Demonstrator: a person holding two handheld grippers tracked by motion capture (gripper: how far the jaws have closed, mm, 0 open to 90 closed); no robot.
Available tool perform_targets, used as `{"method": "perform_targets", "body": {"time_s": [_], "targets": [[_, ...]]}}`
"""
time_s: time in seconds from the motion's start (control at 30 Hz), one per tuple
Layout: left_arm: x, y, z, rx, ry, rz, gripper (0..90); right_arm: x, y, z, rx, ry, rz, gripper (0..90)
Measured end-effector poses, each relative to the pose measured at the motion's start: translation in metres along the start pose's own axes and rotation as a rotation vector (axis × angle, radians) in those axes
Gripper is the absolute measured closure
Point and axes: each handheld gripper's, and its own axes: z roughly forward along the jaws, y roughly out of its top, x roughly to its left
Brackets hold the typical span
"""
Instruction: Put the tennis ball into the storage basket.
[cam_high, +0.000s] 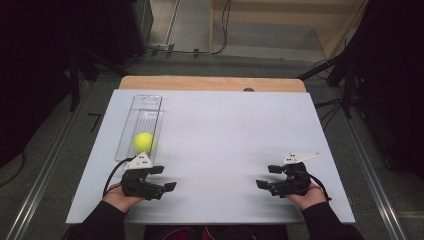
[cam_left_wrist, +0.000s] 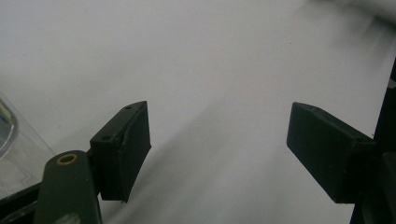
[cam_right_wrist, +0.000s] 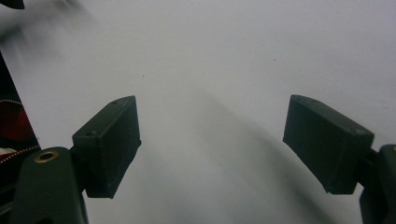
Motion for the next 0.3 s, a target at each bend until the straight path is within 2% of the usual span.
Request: {"method": "perform_targets", "body": {"time_s": [0.3], "targets": [[0.0003, -0.0006, -0.0003, 0.0, 0.002, -0.003, 22.0, 0.0001, -0.0001, 0.0005, 0.002, 0.002, 0.002, 16.8]]}}
